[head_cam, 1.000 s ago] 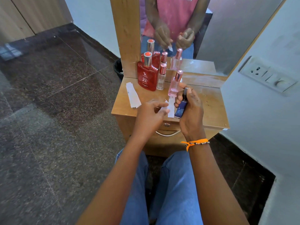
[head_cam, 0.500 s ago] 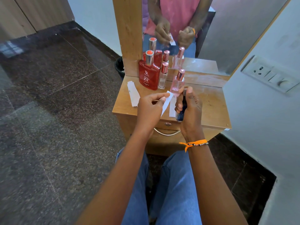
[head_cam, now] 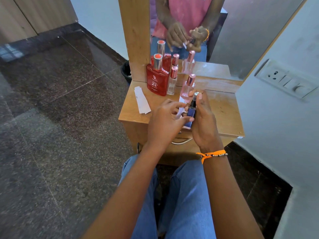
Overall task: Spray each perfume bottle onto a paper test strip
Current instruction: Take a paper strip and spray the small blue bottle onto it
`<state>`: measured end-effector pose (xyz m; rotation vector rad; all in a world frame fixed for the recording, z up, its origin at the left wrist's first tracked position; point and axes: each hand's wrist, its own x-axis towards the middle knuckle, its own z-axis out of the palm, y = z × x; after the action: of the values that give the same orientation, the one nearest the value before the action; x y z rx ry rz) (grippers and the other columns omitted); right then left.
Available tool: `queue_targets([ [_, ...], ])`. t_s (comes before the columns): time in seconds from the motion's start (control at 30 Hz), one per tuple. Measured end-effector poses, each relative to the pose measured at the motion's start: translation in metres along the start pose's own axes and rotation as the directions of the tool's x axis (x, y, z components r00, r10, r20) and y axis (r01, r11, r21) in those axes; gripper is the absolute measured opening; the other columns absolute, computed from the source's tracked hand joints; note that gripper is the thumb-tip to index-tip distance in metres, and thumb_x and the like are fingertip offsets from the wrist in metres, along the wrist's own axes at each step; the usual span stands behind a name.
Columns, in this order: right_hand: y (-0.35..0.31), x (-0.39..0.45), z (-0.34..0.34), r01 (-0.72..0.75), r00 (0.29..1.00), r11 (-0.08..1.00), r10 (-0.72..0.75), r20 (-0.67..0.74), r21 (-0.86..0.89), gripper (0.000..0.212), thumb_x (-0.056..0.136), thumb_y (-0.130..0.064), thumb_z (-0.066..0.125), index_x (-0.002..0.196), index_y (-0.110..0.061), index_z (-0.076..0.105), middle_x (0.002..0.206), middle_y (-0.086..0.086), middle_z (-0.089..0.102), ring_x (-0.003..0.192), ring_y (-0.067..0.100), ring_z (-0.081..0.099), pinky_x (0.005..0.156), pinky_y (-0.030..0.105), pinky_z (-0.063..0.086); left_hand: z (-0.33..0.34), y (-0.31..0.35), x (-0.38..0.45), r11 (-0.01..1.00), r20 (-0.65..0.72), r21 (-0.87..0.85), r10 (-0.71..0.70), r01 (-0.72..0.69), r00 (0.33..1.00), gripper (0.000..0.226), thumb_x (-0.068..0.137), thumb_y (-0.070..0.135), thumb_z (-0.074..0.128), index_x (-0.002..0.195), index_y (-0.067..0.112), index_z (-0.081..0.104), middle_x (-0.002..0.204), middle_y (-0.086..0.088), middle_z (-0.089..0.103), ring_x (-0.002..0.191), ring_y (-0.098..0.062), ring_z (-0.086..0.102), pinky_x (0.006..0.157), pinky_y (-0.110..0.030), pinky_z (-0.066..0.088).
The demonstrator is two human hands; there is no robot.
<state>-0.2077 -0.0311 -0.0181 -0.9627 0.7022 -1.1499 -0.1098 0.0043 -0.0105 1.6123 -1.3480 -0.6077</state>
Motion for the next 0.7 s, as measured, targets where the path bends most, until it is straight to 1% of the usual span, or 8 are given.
queue_targets([
  [0.1,0.000,-0.001,-0.001,0.030,0.999,1.000,-0.030,0.038,-0.006,0.027,0.103,-0.028,0.031,0.104,-0.018,0.056,0.122,0.014,0.049,0.097,0.020,0.058,0.071,0.025,0.056,0.003,0.001,-0.001,0.998,-0.023,0.064,0.023,-0.021,0.999,0.040,0.064,0.033,0.081,0.101,0.024,0.072,0.095,0.005,0.066,0.083,-0.013,0.062,0.072,-0.034,0.051],
  [0.23,-0.001,-0.001,-0.002,0.043,0.998,0.999,-0.044,0.033,0.034,0.025,0.101,-0.031,0.035,0.096,-0.023,0.058,0.096,0.003,0.053,0.082,0.014,0.056,0.067,0.026,0.051,0.008,-0.002,0.000,0.998,-0.075,0.061,-0.006,0.011,0.997,0.029,0.066,0.031,0.081,0.092,0.019,0.075,0.088,0.001,0.068,0.075,-0.015,0.065,0.070,-0.038,0.052],
  [0.3,0.000,-0.001,-0.002,0.023,1.000,0.998,-0.024,0.014,0.060,0.023,0.095,-0.038,0.042,0.092,-0.025,0.061,0.097,0.003,0.051,0.084,0.014,0.053,0.069,0.026,0.050,0.008,-0.003,0.001,0.999,-0.083,0.027,-0.025,0.027,0.996,0.024,0.067,0.026,0.080,0.090,0.018,0.076,0.086,0.000,0.069,0.075,-0.016,0.065,0.071,-0.039,0.052],
  [0.43,0.005,0.002,-0.003,0.020,0.999,0.994,-0.018,-0.028,0.106,0.026,0.099,-0.034,0.037,0.095,-0.016,0.055,0.102,0.004,0.049,0.094,0.016,0.050,0.075,0.028,0.050,0.007,-0.005,0.003,0.999,-0.061,-0.013,-0.032,0.031,0.998,0.028,0.071,0.020,0.078,0.099,0.016,0.074,0.091,-0.001,0.070,0.082,-0.017,0.066,0.076,-0.039,0.053],
  [0.53,0.004,0.002,-0.001,0.068,0.998,0.984,-0.065,-0.023,0.166,0.025,0.095,-0.036,0.044,0.090,-0.016,0.059,0.107,0.004,0.054,0.107,0.017,0.052,0.083,0.029,0.051,0.008,-0.009,0.003,0.998,-0.045,-0.059,-0.029,0.026,0.999,0.032,0.075,0.015,0.075,0.107,0.013,0.071,0.098,-0.003,0.071,0.089,-0.017,0.066,0.081,-0.037,0.054],
  [0.6,0.003,0.001,0.000,0.084,0.996,0.978,-0.085,-0.004,0.192,0.023,0.091,-0.035,0.046,0.089,-0.016,0.060,0.117,0.006,0.057,0.119,0.022,0.049,0.082,0.030,0.051,0.007,-0.010,0.003,0.996,-0.029,-0.084,-0.041,0.038,0.999,0.031,0.079,0.014,0.071,0.110,0.012,0.069,0.099,-0.003,0.071,0.090,-0.017,0.066,0.081,-0.034,0.053],
  [0.63,0.002,0.000,-0.001,0.088,0.996,0.977,-0.090,0.004,0.193,0.023,0.091,-0.034,0.046,0.090,-0.016,0.060,0.121,0.006,0.057,0.123,0.025,0.047,0.082,0.032,0.052,0.006,-0.010,0.004,0.994,-0.023,-0.102,-0.052,0.049,0.998,0.030,0.080,0.013,0.070,0.110,0.011,0.069,0.099,-0.003,0.071,0.091,-0.016,0.066,0.081,-0.034,0.053],
  [0.7,0.000,0.000,-0.003,0.087,0.996,0.978,-0.089,0.004,0.190,0.024,0.097,-0.031,0.042,0.090,-0.018,0.061,0.122,0.001,0.060,0.132,0.029,0.045,0.093,0.041,0.050,0.004,-0.011,0.005,0.984,-0.013,-0.150,-0.098,0.095,0.995,0.028,0.081,0.014,0.070,0.108,0.013,0.070,0.100,-0.001,0.071,0.092,-0.014,0.065,0.085,-0.035,0.053],
])
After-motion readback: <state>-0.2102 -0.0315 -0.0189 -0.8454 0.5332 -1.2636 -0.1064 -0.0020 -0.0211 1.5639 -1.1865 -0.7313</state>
